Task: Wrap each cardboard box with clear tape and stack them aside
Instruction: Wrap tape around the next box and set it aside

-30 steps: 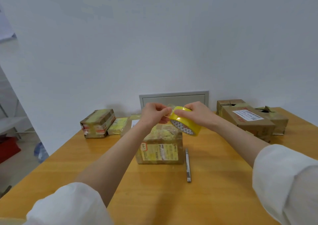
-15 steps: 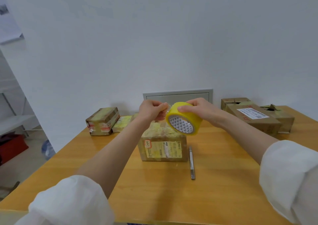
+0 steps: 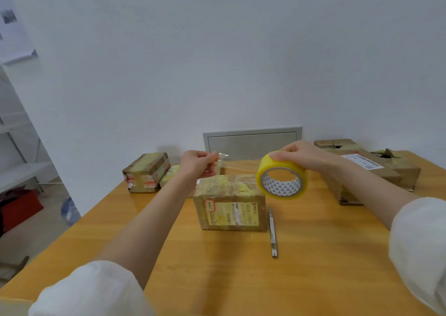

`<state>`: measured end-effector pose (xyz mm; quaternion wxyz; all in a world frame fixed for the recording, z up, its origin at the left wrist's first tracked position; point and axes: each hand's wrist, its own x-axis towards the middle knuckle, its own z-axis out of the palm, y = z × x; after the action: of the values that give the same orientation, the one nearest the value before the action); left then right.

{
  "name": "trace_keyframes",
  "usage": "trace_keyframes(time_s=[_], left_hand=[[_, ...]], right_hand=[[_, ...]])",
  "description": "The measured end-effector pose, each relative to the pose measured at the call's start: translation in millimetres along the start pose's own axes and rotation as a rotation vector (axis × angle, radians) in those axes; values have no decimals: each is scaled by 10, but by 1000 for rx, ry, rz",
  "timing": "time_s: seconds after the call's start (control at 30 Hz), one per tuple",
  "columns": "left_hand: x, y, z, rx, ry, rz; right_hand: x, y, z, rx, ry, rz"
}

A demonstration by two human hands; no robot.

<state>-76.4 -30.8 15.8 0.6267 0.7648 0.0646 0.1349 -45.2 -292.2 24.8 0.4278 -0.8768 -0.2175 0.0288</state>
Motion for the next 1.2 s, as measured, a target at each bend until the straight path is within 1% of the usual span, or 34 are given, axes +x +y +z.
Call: trace_keyframes(time_s=[0.13,0.27,0.37,0.43,0.5,0.6,0.8,1.03,1.2], left_hand=[[20,-55,-20,-25,2,-12],[61,-99,-64,-45,21,-16],[96,-137,-159,-89,91,-38],[131,-168,-330,-118,140,-56],[147,-225,-466,-61,133,-63],[126,-332,-482,36,132,-62],[141,-543,-461,173,221,-50],[150,-704,-527,141,232,-161],[129,-850,-493,110,189,-273]], right_hand=[[47,1,-29,-48,-8,21],[115,-36,-29,-67,-73,22],[179,33,-26,-111,-115,16],[188,149,-68,-185,-131,37],[171,238,-111,-245,-124,54],[188,306,-76,-301,-107,53],[340,364,121,-571,-51,67],[397,313,250,-640,-52,89],[362,358,356,-661,-71,128]])
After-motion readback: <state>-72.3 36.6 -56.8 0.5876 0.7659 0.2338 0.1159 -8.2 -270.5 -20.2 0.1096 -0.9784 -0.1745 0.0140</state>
